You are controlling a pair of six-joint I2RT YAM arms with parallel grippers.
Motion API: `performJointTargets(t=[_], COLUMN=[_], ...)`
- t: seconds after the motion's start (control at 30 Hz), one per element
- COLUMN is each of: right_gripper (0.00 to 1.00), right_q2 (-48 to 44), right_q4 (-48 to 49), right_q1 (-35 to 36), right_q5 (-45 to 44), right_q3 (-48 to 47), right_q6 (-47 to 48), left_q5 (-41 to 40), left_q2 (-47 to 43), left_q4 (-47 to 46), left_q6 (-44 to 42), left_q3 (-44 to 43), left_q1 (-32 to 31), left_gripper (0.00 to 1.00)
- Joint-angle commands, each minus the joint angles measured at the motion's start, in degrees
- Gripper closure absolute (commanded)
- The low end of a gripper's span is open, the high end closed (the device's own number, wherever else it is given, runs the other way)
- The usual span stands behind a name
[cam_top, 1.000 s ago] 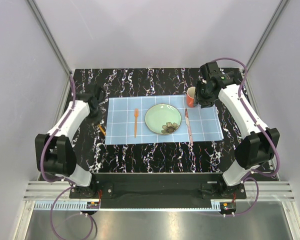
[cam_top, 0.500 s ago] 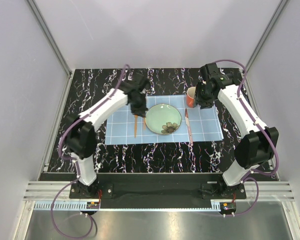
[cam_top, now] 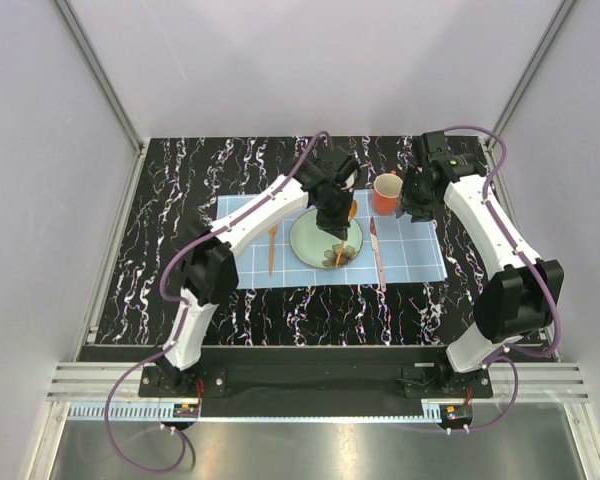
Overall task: Set the dinner table for one person
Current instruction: Pick up the spoon from the center of the board.
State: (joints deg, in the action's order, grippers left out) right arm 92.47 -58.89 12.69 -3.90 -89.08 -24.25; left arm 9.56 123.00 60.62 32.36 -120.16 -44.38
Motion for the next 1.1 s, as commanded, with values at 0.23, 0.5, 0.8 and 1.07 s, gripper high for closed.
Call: performJointTargets(t=[0.23, 0.5, 0.8, 1.07], right_gripper=[0.5, 0.5, 0.48, 0.47], right_q2=[-3.7, -2.91, -1.94, -1.76], right_q4=[2.37, 6.59, 11.86, 17.92], right_q1=[-0.29, -0.21, 5.5, 8.14], right_q5=[6.53, 14.87, 23.32, 28.15], right_q3=[8.11, 9.1, 9.53, 10.68], right_q6=[0.69, -0.09, -2.46, -5.54], left_q5=[0.21, -4.99, -5.08, -3.59], left_q2=[0.41, -9.7, -9.19, -9.44], left_q4=[0.38, 0.38, -0.85, -3.14], left_q6=[-1.51, -2.12, -0.28, 2.62], left_q3=[-2.46, 6.86, 3.27, 2.47], left_q1=[-3.43, -0.71, 1.05, 2.89], left_gripper=[1.0, 1.0, 1.0, 1.0])
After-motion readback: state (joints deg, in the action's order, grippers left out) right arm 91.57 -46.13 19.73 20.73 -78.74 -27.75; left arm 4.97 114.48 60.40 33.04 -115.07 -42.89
